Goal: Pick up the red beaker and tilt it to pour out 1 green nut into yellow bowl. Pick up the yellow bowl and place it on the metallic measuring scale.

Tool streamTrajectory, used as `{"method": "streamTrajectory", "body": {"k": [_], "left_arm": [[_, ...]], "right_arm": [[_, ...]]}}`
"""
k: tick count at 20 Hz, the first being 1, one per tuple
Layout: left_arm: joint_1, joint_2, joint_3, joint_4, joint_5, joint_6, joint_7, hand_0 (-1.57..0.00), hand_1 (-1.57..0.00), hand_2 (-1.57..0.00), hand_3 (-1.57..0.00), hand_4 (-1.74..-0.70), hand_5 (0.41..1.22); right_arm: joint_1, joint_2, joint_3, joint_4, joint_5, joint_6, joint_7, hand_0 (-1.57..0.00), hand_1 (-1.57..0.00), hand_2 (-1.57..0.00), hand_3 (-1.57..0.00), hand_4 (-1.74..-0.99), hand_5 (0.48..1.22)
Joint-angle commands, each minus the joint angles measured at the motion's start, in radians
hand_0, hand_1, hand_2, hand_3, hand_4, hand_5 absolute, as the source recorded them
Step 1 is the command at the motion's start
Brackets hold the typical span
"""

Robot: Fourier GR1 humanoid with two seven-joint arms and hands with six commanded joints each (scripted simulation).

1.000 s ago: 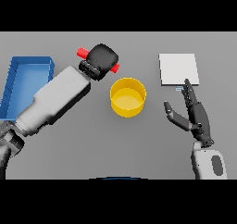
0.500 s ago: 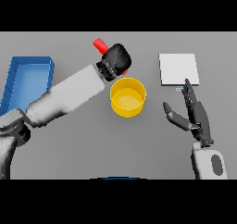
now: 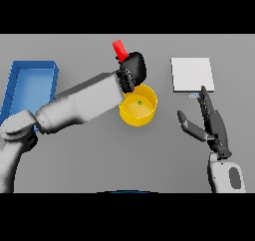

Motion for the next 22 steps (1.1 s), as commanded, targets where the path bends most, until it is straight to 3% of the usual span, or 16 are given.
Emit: {"method": "streamTrajectory", "body": {"k": [1,3,8,11,13,14,16,18,20,22], "left_arm": [[-0.013,-0.002,-0.011,0.006,-0.004,-0.007,-0.002,-1.57,-1.57,-1.57,-1.56,-1.74,1.221],[-0.027,-0.017,-0.048,0.034,-0.017,-0.004,-0.007,-1.57,-1.57,-1.57,-1.57,-1.74,1.221],[-0.065,-0.022,-0.096,0.053,-0.020,-0.003,-0.005,-1.57,-1.57,-1.57,-1.57,-1.74,1.221],[-0.108,-0.009,-0.102,0.064,-0.012,0.011,-0.006,-1.57,-1.57,-1.57,-1.57,-1.74,1.221],[-0.151,0.013,-0.082,0.075,0.011,0.035,-0.018,-1.57,-1.57,-1.57,-1.57,-1.74,1.159],[-0.176,0.021,-0.079,0.083,0.014,0.049,-0.011,-1.57,-1.57,-1.57,-1.57,-1.74,1.171],[-0.222,0.041,-0.049,0.112,0.032,0.109,-0.010,-1.57,-1.27,-1.25,-1.57,-1.64,1.189],[-0.298,0.065,-0.017,0.162,0.048,0.145,-0.003,-1.57,-1.38,-1.37,-1.21,-1.68,1.201],[-0.369,0.100,0.021,0.224,0.076,0.166,-0.023,-1.57,-1.45,-1.44,-1.34,-1.60,1.208],[-0.431,0.129,0.103,0.310,0.140,0.176,0.012,-1.57,-1.49,-1.49,-1.42,-1.55,1.213]], "right_arm": [[-0.005,0.002,0.003,0.001,0.007,-0.005,0.006,0.00,0.00,0.00,0.00,-1.283,0.601],[-0.007,-0.004,0.002,0.011,0.016,-0.006,-0.014,0.00,0.00,0.00,0.00,-1.277,0.598],[-0.005,0.002,0.008,0.002,0.027,-0.018,0.009,0.00,0.00,0.00,0.00,-1.245,0.585],[-0.006,0.000,0.004,0.008,0.018,-0.010,-0.008,0.00,0.00,0.00,0.00,-1.233,0.585],[-0.006,0.000,0.005,0.000,0.019,-0.012,-0.007,0.00,0.00,0.00,0.00,-1.222,0.590],[-0.006,-0.001,0.002,0.001,0.013,-0.009,-0.019,0.00,0.00,0.00,0.00,-1.219,0.595],[-0.020,-0.005,0.000,0.007,0.005,0.000,-0.021,0.00,0.00,0.00,0.00,-1.222,0.609],[-0.016,0.002,0.003,-0.002,-0.003,0.004,-0.023,0.00,0.00,0.00,0.00,-1.231,0.620],[0.002,-0.002,0.008,-0.005,-0.004,0.015,-0.039,0.00,0.00,0.00,0.00,-1.246,0.631],[-0.018,0.001,0.011,-0.001,0.000,0.012,-0.022,0.00,0.00,0.00,0.00,-1.266,0.639]]}}
